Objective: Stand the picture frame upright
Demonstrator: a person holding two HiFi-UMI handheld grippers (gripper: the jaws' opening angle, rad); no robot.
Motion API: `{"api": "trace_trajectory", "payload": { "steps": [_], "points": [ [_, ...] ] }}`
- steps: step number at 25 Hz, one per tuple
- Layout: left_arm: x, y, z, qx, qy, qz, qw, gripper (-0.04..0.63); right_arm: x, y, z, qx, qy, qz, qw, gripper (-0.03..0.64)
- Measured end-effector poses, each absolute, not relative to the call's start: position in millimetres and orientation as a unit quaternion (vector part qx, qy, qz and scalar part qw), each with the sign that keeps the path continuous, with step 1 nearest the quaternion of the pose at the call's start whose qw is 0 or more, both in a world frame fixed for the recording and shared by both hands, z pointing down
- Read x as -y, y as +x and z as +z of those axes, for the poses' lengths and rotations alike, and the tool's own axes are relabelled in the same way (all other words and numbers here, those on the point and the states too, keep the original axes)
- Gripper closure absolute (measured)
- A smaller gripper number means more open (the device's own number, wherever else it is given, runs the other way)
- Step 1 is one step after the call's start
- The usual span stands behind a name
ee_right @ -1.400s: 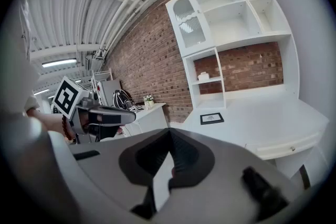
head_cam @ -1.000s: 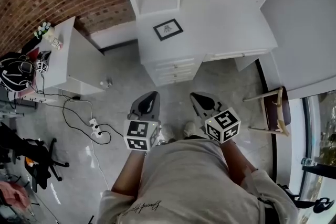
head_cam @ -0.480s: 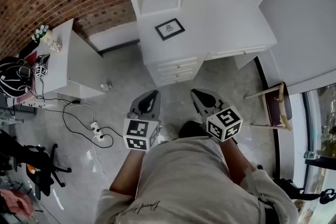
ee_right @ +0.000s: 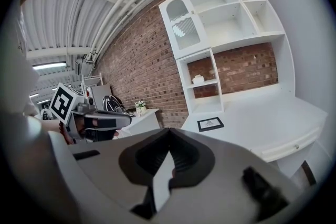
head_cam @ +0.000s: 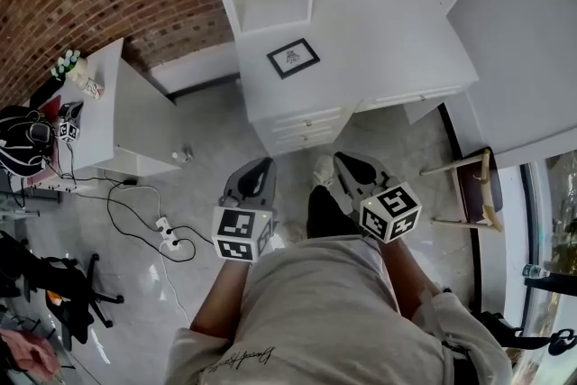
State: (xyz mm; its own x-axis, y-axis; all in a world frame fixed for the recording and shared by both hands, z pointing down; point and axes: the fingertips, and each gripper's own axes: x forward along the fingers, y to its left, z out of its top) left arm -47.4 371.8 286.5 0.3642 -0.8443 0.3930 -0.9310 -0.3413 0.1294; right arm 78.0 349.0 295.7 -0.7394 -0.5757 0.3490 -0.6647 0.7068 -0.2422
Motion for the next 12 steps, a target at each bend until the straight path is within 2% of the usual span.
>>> {"api": "trace_trajectory", "payload": {
  "steps": [12],
  "points": [
    [-245.3,-52.3,292.3,0.564,0.796,0.128,0.177,0.574,-214.2,69.5,301.4,0.923,0.32,0.172,0.13,0.589]
  ]
}}
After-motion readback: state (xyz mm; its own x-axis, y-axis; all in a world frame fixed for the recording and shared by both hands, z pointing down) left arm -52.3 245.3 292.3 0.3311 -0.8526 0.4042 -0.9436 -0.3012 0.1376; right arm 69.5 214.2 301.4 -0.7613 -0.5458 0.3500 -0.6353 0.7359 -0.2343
